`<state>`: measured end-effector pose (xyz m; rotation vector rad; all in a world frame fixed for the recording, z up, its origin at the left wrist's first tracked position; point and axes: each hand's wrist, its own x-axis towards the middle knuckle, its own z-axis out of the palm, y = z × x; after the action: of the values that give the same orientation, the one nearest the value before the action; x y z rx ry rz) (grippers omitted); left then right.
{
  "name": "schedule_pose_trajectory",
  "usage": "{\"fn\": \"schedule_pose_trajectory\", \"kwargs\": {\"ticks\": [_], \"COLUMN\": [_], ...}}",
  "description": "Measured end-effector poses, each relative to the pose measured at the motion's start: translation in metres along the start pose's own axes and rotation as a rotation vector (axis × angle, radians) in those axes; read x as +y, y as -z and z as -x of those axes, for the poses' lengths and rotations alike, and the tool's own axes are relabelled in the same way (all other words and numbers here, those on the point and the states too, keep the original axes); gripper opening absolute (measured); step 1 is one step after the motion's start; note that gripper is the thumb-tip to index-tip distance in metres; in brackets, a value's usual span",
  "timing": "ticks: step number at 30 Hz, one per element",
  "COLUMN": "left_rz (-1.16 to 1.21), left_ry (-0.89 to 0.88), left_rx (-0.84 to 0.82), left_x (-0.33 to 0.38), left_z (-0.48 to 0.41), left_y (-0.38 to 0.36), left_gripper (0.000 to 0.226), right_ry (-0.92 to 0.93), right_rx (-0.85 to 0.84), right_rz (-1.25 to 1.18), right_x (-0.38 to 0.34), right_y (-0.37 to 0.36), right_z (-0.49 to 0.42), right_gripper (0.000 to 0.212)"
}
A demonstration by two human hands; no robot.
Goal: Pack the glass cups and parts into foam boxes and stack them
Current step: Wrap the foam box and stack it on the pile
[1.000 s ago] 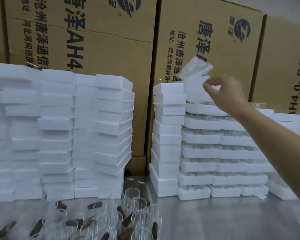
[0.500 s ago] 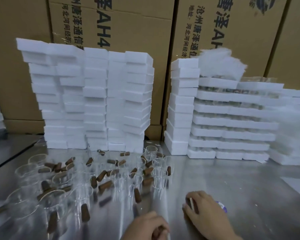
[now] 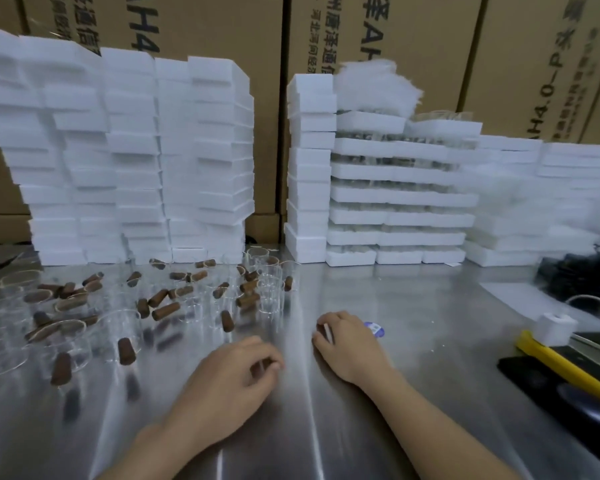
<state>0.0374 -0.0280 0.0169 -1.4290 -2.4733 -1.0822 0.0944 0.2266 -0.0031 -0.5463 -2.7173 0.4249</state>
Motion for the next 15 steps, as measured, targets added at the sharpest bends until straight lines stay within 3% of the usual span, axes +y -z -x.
{"fn": "schedule_pose_trajectory", "kwargs": {"ticks": [9,15], "left_rz": [0.109,-0.031], "left_ry": [0.091,0.123], "left_rx": [0.398,0.386], "left_x": [0.000,-0.045], "left_z": [0.031,0.061], "left_y": [0.084,0.103], "left_gripper": [0.019,0.011], "right_ry": [0.019,0.010], "right_rx": [0.019,0.029], "right_rz": [-0.007,-0.015], "right_x": [0.002,0.003], "right_y": [-0.002,-0.002], "right_z": [-0.001,-0.002], "right_gripper": [0.034,0.032]}}
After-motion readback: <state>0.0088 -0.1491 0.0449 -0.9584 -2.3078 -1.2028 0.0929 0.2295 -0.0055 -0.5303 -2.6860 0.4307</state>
